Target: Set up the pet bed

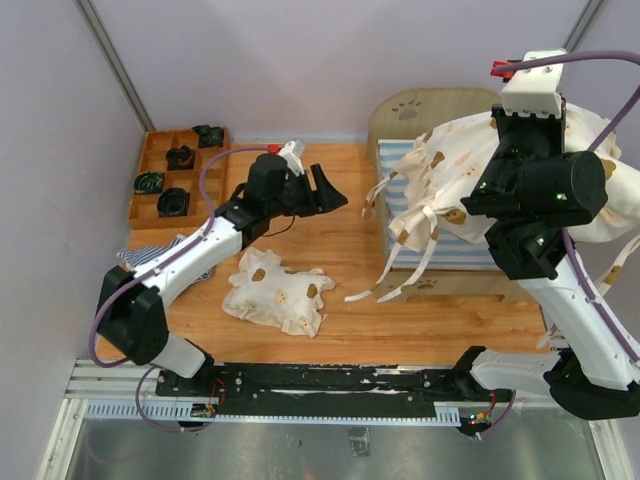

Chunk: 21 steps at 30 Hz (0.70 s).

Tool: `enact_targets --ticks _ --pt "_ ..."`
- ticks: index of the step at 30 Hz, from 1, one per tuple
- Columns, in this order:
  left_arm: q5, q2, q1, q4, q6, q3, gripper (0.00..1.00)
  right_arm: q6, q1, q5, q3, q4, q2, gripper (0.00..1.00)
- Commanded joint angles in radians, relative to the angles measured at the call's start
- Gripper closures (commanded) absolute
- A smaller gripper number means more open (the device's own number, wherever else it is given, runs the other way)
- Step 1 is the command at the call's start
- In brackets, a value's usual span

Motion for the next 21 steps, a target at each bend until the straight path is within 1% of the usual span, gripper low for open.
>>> enact_targets --ticks 1,5,8,10,13,17,19,21 --pt "-0.038 0.14 -0.056 0.068 -0.041 0.112 0.33 -0.347 -0.025 0.046 0.025 0.384 0.048 1.0" --pt "-0.047 0.288 -0.085 0.074 -0.083 0.192 0.34 -0.53 -0.075 0.037 0.05 0.588 0.088 1.0" --pt "-0.054 0.363 -0.109 0.075 -0.103 0.24 0.35 -0.624 -0.112 0.024 0.09 0.683 0.111 1.0" --pt "-0.08 0.406 -0.127 0.061 -0.108 0.275 0.35 -0.647 -0.117 0.01 0.106 0.714 0.114 1.0" --pt "-0.123 0.475 -0.149 0.021 -0.12 0.328 0.35 -0.586 -0.117 -0.007 0.083 0.663 0.096 1.0" --pt "-0.136 0.553 -0.168 -0.015 -0.142 0.39 0.34 -0.514 -0.117 -0.014 0.019 0.612 0.051 1.0" --pt "-0.175 0.583 -0.186 -0.06 -0.14 0.43 0.34 -0.462 -0.118 -0.019 -0.006 0.562 0.028 1.0" --pt "-0.236 0.617 -0.204 -0.149 -0.132 0.506 0.34 -0.412 -0.118 -0.031 -0.031 0.51 0.011 1.0"
